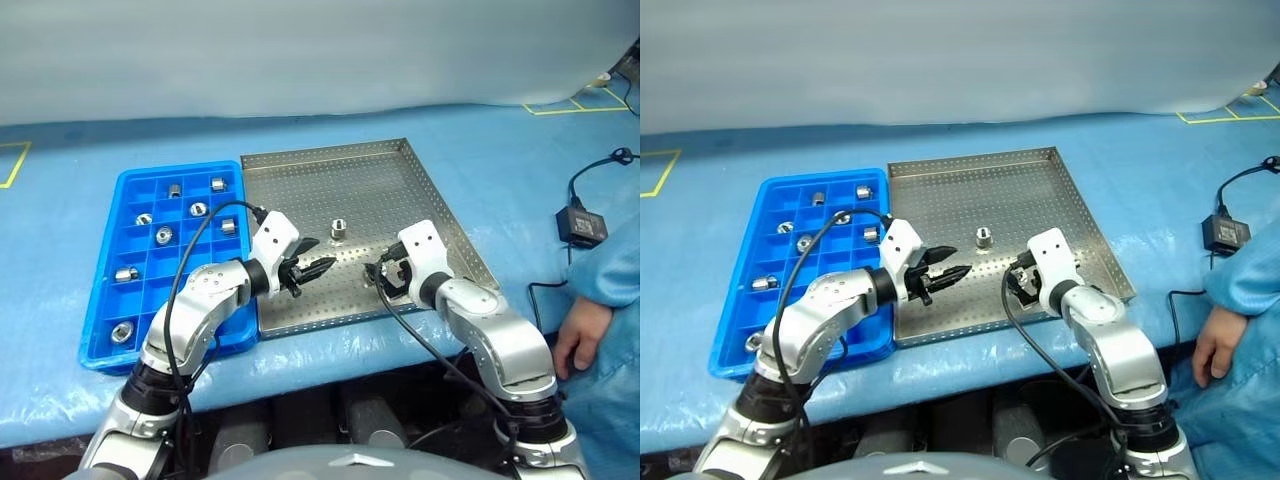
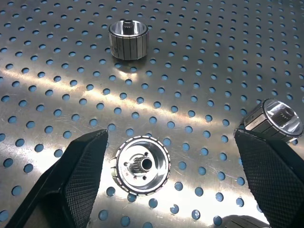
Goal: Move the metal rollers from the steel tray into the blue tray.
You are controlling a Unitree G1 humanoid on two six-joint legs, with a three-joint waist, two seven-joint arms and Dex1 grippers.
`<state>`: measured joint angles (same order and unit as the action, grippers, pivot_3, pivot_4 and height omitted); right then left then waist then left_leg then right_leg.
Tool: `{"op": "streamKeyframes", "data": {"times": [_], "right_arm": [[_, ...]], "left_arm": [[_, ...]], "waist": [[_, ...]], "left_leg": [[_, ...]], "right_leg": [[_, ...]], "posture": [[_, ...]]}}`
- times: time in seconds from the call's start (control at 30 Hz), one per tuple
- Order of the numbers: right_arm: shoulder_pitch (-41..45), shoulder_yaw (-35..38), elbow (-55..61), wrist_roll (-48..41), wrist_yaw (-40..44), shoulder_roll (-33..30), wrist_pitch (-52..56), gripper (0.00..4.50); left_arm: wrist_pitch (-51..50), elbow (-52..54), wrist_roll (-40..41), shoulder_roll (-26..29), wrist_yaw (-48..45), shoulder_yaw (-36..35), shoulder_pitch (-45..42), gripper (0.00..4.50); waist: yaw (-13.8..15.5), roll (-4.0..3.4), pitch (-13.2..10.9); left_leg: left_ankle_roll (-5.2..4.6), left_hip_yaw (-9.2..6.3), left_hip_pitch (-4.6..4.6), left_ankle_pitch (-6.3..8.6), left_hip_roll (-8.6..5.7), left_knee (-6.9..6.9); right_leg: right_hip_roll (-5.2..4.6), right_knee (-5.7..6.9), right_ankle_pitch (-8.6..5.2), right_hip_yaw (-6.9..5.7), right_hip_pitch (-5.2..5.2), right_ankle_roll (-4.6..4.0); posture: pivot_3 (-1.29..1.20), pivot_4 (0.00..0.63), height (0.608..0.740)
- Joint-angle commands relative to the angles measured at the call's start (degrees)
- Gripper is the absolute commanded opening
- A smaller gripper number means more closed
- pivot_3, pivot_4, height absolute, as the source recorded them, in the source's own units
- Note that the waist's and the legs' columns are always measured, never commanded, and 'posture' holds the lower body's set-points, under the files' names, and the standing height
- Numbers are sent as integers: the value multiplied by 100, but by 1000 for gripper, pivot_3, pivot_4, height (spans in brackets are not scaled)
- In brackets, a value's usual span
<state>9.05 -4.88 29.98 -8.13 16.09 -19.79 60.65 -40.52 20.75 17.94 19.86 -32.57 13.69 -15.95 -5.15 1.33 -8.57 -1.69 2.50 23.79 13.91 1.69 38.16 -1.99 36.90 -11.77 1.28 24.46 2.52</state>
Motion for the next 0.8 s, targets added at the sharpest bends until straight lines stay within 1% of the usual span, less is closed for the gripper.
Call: {"op": "streamKeyframes", "data": {"times": [0.03, 0.17, 0.27, 0.5, 0.67, 0.8], "right_arm": [[3, 58, 101, -58, -20, 21, 20, 4500], [41, 46, 110, -85, -25, 24, 4, 4500], [140, 232, 237, -60, -176, 86, 40, 4500], [183, 553, 1141, -39, -368, -42, 346, 4500], [178, 752, 1692, -27, -591, 108, 578, 4500], [43, 839, 1890, -24, -684, 173, 661, 4500]], "left_arm": [[138, 148, 7, -26, -43, 46, -33, 2384], [159, 83, 1, -14, -83, 84, -52, 2384], [246, -198, -51, -77, -164, 168, -272, 2384], [826, -1849, -472, -617, -391, 587, -1317, 2384], [1262, -2704, -661, -902, -773, 847, -1691, 2384], [1486, -3192, -873, -1078, -956, 1046, -1836, 2384]], "waist": [[-11, 0, 0], [-12, 0, 0], [1, 0, 0], [-9, -2, 0], [-184, -5, 2], [-417, -6, 3]], "left_leg": [[0, 0, 0, 0, 0, 0], [0, 0, 0, 0, 0, 0], [-1, 0, 0, -1, -1, 1], [-10, 6, 2, -6, -10, 5], [-11, 5, 4, -5, -11, -2], [-12, 5, 6, -4, -12, -2]], "right_leg": [[0, 0, 0, 1, 0, 0], [2, 0, 1, 5, 0, 2], [2, 0, 2, 6, 0, 6], [2, -5, 8, 22, -2, 30], [3, -4, 24, 26, 3, 52], [2, -4, 24, 30, 5, 55]], "posture": [[-176, 150, 740], [-166, 150, 740], [-176, 150, 740], [-240, 150, 740], [-317, 150, 740], [-356, 150, 740]]}}
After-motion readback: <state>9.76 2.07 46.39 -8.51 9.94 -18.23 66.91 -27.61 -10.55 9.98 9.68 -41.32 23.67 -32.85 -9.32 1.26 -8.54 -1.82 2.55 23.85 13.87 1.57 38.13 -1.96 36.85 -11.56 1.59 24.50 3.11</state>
